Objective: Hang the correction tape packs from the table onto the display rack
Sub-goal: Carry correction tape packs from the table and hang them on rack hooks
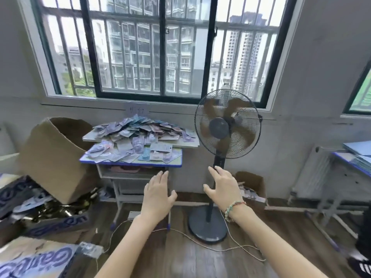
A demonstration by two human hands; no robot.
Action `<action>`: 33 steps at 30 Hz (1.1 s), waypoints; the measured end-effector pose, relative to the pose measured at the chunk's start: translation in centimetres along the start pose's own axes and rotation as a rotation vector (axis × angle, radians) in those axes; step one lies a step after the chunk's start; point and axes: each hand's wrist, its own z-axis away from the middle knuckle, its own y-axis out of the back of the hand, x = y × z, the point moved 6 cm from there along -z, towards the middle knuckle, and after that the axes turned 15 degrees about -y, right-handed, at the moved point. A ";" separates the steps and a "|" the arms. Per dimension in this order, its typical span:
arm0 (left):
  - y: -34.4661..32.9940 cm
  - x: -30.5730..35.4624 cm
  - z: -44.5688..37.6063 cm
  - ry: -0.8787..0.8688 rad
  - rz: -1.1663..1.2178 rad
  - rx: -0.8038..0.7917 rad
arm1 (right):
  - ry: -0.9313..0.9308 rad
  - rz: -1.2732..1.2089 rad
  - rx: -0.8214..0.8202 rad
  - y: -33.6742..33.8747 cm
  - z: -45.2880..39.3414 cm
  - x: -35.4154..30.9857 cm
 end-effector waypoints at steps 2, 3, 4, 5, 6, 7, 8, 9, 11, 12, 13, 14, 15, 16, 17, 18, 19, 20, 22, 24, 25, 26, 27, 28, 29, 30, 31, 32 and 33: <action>-0.7 -1.8 -1.9 0.037 -0.015 -0.003 | 0.027 -0.004 -0.020 -1.4 -3.2 -0.6; -1.0 -2.7 -3.1 0.059 -0.023 -0.005 | 0.040 -0.004 -0.030 -2.0 -4.8 -0.8; -1.3 -3.6 -4.3 0.082 -0.033 -0.007 | 0.053 -0.006 -0.040 -2.5 -6.6 -1.0; -1.5 -4.3 -5.5 0.100 -0.050 -0.009 | 0.062 -0.008 -0.051 -3.1 -8.3 -1.1; -1.7 -5.0 -6.8 0.116 -0.067 -0.012 | 0.071 -0.009 -0.064 -3.5 -10.1 -1.2; -1.9 -5.5 -8.1 0.129 -0.079 -0.012 | 0.078 -0.008 -0.077 -3.9 -11.8 -1.3; -2.0 -6.0 -9.3 0.139 -0.086 -0.003 | 0.085 -0.007 -0.086 -4.2 -13.6 -1.5; -2.1 -6.6 -10.4 0.148 -0.092 0.012 | 0.097 -0.006 -0.087 -4.5 -15.4 -1.8; -2.4 -8.0 -12.0 0.183 -0.097 0.020 | 0.126 -0.002 -0.083 -5.4 -18.9 -2.7; -2.7 -9.0 -12.6 0.207 -0.101 0.011 | 0.137 -0.006 -0.092 -5.9 -20.3 -3.2; -3.0 -10.1 -12.9 0.236 -0.104 -0.008 | 0.144 -0.012 -0.109 -6.6 -21.3 -3.8; -3.4 -11.3 -13.1 0.271 -0.101 -0.026 | 0.149 -0.012 -0.132 -7.5 -22.1 -4.3; -3.8 -12.5 -13.4 0.304 -0.094 -0.034 | 0.157 -0.004 -0.152 -8.4 -23.0 -4.9; -4.0 -13.3 -13.5 0.329 -0.088 -0.040 | 0.164 0.012 -0.166 -9.1 -23.5 -5.3; -4.1 -14.3 -14.1 0.350 -0.089 -0.044 | 0.173 0.024 -0.177 -10.0 -24.5 -5.9; -4.2 -15.4 -14.7 0.368 -0.095 -0.048 | 0.176 0.028 -0.189 -11.1 -25.7 -6.6; -4.3 -16.5 -15.4 0.381 -0.103 -0.053 | 0.178 0.028 -0.201 -12.1 -26.8 -7.3; -4.3 -17.7 -16.1 0.392 -0.110 -0.056 | 0.179 0.029 -0.217 -13.1 -27.9 -8.0; -4.6 -20.4 -17.5 0.414 -0.119 -0.061 | 0.179 0.034 -0.241 -14.9 -29.8 -9.6; -4.9 -23.4 -19.5 0.422 -0.130 -0.063 | 0.171 0.034 -0.250 -16.6 -32.2 -11.2; -5.1 -24.9 -20.6 0.423 -0.134 -0.064 | 0.165 0.035 -0.250 -17.4 -33.5 -11.9; -5.3 -26.5 -21.7 0.423 -0.134 -0.066 | 0.159 0.036 -0.245 -18.2 -34.8 -12.7; -5.4 -28.2 -22.9 0.426 -0.130 -0.073 | 0.153 0.039 -0.239 -19.1 -36.1 -13.6; -5.5 -29.8 -23.9 0.430 -0.122 -0.082 | 0.145 0.044 -0.237 -20.0 -37.3 -14.4; -5.6 -31.4 -24.9 0.436 -0.110 -0.093 | 0.138 0.054 -0.240 -20.9 -38.5 -15.3; -5.6 -32.9 -25.6 0.438 -0.100 -0.101 | 0.132 0.069 -0.252 -22.0 -39.6 -16.4; -5.6 -34.5 -26.3 0.440 -0.093 -0.115 | 0.122 0.081 -0.265 -23.0 -40.7 -17.4; -5.5 -36.1 -26.9 0.442 -0.088 -0.127 | 0.112 0.091 -0.275 -24.0 -41.6 -18.5; -5.4 -37.8 -27.4 0.449 -0.082 -0.140 | 0.106 0.095 -0.282 -24.9 -42.6 -19.7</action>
